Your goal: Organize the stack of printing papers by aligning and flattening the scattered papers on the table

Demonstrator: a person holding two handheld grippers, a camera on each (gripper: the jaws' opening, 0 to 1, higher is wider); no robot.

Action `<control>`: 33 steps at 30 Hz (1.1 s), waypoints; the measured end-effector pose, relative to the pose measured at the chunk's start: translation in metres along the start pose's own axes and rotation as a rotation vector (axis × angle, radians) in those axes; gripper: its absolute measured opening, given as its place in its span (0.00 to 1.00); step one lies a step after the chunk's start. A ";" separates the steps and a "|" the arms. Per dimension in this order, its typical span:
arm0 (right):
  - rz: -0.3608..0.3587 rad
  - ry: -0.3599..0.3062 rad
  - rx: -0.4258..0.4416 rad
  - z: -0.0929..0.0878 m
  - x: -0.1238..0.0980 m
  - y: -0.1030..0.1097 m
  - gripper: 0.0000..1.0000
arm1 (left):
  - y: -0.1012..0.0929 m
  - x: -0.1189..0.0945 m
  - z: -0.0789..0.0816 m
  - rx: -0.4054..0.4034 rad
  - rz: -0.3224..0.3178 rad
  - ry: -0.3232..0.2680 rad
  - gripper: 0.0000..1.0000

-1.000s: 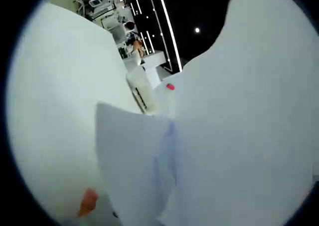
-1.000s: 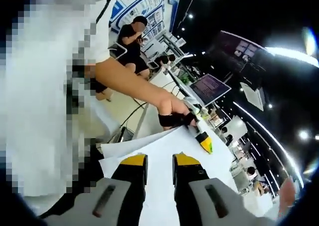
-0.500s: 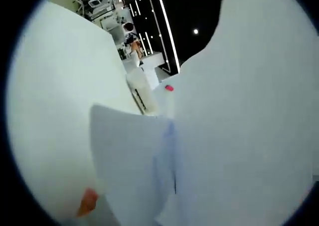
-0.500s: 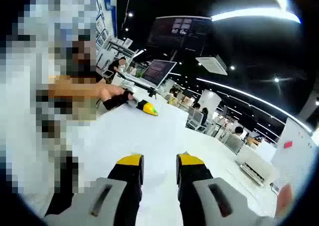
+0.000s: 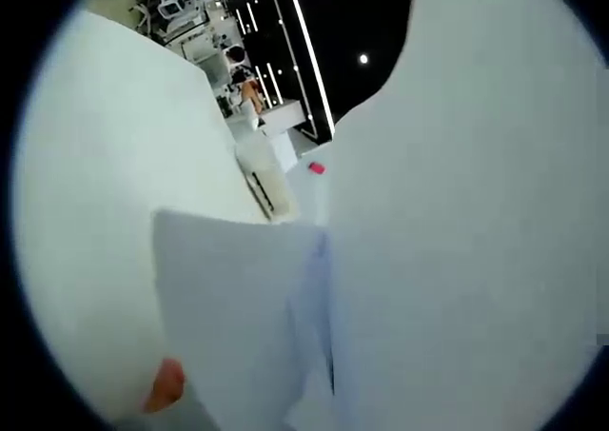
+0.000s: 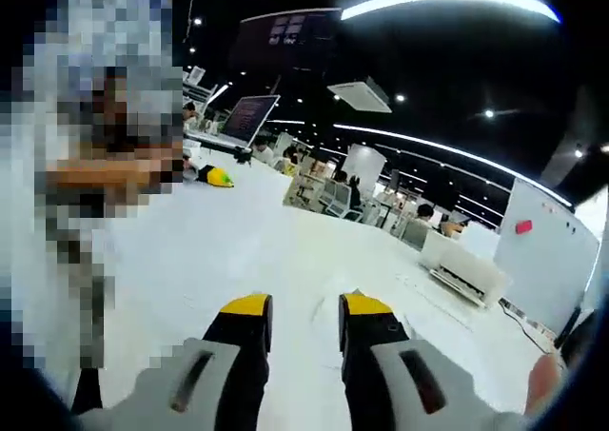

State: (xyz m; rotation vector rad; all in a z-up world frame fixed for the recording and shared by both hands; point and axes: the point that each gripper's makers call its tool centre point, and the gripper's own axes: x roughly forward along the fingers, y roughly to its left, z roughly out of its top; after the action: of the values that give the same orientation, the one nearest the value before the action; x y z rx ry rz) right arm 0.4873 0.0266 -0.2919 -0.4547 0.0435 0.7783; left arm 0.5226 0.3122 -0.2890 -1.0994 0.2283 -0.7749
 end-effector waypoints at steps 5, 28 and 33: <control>-0.118 0.090 0.036 -0.034 -0.004 -0.040 0.35 | 0.005 -0.001 -0.009 0.054 -0.006 0.028 0.06; -0.332 0.129 0.091 -0.045 0.006 -0.134 0.40 | -0.010 -0.003 -0.025 0.210 -0.092 0.086 0.06; -0.351 0.145 0.098 -0.047 0.015 -0.149 0.41 | -0.021 -0.001 -0.028 0.287 -0.092 0.097 0.06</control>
State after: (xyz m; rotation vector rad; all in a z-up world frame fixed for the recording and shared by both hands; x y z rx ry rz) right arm 0.6062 -0.0754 -0.2806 -0.4109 0.1333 0.3961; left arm 0.4974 0.2877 -0.2839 -0.8063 0.1430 -0.9131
